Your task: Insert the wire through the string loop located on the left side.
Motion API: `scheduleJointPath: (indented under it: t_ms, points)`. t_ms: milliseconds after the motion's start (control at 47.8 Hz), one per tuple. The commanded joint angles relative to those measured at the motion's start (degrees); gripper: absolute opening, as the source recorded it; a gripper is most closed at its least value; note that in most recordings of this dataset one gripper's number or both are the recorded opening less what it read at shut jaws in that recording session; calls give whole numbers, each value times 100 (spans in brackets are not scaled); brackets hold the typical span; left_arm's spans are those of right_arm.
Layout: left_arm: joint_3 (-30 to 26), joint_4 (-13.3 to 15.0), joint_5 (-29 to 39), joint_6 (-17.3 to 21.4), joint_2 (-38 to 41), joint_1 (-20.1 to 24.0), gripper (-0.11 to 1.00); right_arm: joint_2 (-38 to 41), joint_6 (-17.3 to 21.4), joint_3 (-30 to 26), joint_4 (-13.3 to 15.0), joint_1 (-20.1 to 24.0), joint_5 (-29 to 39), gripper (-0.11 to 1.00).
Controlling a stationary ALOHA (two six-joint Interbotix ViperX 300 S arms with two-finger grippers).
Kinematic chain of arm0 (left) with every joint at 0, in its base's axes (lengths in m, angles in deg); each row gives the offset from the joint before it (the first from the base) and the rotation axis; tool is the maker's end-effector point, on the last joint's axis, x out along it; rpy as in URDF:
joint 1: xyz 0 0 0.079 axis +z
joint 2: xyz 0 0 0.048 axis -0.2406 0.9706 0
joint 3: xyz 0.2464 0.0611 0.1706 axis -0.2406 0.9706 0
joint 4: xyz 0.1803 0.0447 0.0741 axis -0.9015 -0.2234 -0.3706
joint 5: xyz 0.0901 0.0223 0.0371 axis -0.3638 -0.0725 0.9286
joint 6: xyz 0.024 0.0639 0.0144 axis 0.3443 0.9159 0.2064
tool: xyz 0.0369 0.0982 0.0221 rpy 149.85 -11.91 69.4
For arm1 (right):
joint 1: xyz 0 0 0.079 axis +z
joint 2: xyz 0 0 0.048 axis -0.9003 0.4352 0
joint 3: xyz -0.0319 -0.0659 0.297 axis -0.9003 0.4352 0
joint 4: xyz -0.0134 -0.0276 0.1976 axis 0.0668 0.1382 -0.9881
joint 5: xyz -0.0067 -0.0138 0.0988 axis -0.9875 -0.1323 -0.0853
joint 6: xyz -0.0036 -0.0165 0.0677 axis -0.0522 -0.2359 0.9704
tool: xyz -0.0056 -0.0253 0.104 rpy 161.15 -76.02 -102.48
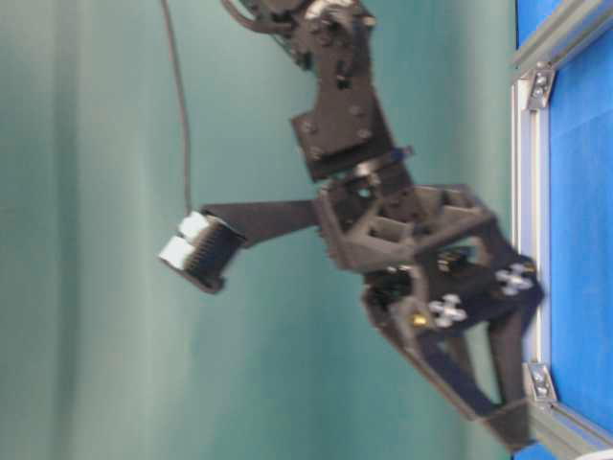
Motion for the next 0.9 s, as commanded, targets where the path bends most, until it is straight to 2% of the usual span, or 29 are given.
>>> scheduleJointPath:
  t_ms: [0, 439, 879]
  points:
    - [-123, -9, -281, 26, 18, -18, 81, -352, -9, -62, -18, 9, 62, 98]
    - [-220, -62, -747, 35, -255, -18, 81, -1099, -9, -62, -9, 9, 483, 98]
    - [-220, -62, -773, 35, -264, -18, 81, -1195, -9, -44, -9, 9, 501, 98]
